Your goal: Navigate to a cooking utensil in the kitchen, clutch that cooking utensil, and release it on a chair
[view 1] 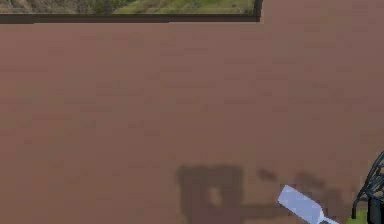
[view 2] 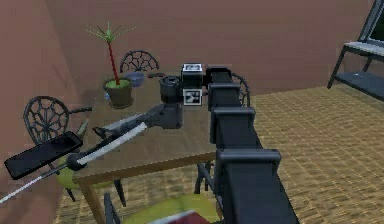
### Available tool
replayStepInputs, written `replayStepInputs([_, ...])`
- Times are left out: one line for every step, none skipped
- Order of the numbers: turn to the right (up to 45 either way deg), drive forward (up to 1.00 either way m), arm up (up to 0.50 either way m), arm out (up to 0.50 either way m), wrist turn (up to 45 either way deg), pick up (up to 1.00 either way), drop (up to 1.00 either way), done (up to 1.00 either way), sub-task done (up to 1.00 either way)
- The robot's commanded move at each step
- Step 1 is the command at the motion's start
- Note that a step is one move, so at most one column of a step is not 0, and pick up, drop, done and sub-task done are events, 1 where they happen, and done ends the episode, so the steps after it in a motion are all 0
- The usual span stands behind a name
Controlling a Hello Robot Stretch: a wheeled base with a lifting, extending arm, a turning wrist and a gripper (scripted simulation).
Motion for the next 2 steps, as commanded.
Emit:
replayStepInputs([0.0, 0.00, 0.00, 0.00, 45.0, 0.00, 0.00, 0.00, 0.00])
replayStepInputs([0.0, 0.00, 0.00, 0.00, 30.0, 0.00, 0.00, 0.00, 0.00])
